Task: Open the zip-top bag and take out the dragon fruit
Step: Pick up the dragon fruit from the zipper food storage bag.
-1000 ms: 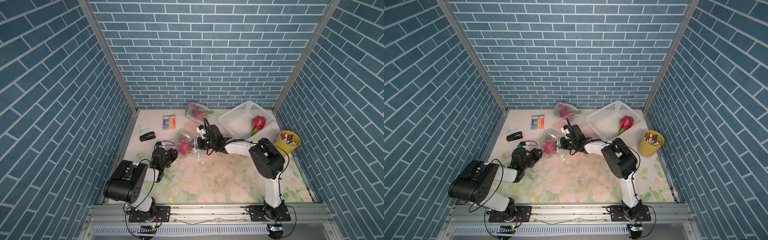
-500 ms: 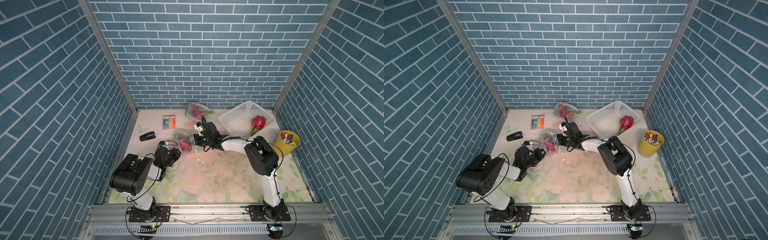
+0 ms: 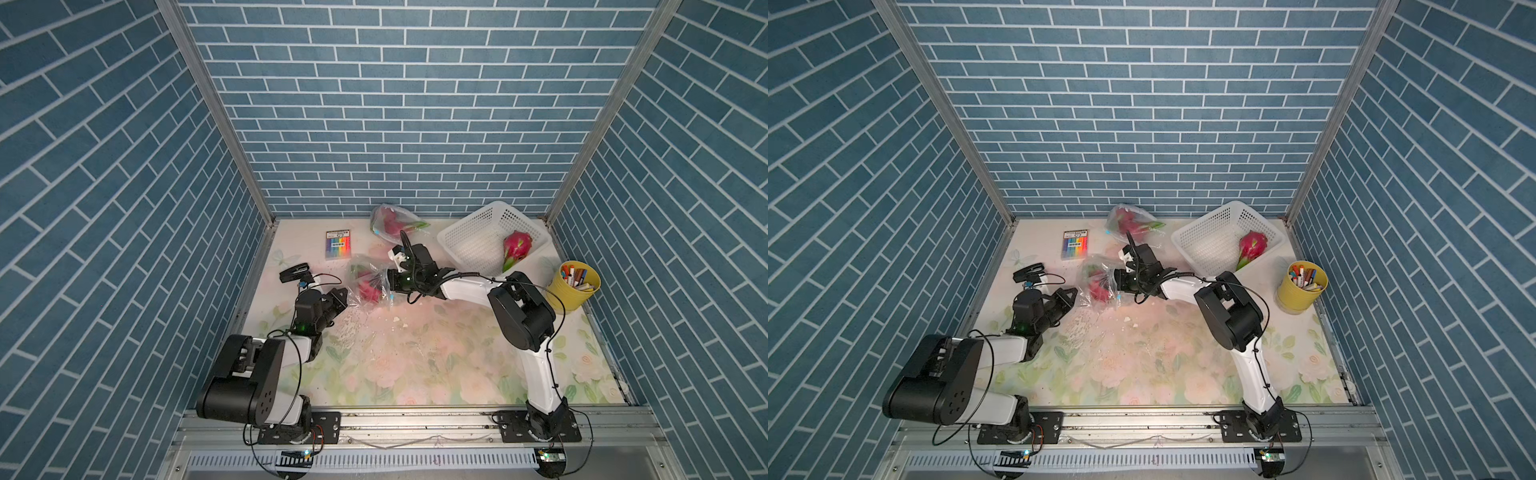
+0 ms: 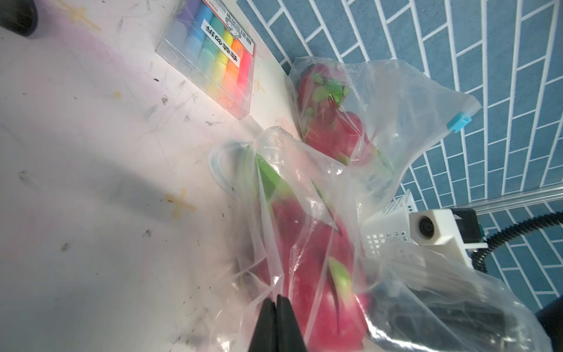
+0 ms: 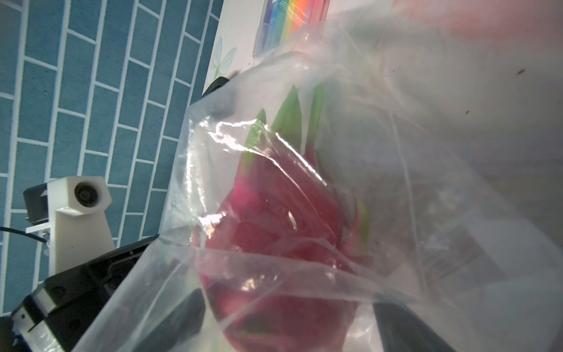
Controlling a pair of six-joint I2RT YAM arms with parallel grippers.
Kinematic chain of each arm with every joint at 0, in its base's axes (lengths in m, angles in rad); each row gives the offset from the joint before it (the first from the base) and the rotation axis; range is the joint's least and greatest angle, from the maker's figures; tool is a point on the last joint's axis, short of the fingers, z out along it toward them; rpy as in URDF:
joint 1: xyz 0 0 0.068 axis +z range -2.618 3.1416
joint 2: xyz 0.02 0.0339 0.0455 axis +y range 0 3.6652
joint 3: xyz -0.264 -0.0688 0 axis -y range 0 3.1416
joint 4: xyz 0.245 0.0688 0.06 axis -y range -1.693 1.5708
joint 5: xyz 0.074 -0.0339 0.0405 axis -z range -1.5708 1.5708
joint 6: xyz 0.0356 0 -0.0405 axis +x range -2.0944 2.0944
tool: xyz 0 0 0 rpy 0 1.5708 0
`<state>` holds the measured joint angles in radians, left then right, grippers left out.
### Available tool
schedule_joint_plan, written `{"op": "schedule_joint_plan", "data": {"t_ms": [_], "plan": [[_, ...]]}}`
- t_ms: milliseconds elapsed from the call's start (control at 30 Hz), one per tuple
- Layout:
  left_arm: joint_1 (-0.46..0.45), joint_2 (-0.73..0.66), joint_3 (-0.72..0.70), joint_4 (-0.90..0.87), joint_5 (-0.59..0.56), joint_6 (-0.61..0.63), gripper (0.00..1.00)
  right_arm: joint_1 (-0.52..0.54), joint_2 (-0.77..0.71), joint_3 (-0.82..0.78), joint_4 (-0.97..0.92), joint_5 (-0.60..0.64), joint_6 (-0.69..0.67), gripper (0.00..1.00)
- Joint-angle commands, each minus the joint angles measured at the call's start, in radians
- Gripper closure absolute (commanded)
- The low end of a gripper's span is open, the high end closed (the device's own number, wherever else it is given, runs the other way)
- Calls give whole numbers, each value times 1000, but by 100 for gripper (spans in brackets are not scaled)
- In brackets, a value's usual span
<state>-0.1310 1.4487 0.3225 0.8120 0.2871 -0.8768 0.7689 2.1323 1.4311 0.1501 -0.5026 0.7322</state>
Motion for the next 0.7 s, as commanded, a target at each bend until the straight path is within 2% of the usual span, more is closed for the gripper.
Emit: {"op": "schedule_joint_plan", "data": {"t_ms": [0, 100, 267, 667], "plan": [[1, 77, 46, 28, 12, 15, 100, 7, 24, 26, -12, -4, -17, 13], [-12, 175, 80, 97, 75, -8, 100, 9, 27, 27, -8, -7, -14, 12], [-55, 273, 121, 156, 116, -27, 100, 14, 46, 35, 12, -17, 3, 11], [-159, 370, 162, 229, 142, -76, 100, 27, 105, 89, 17, -33, 19, 7]]}}
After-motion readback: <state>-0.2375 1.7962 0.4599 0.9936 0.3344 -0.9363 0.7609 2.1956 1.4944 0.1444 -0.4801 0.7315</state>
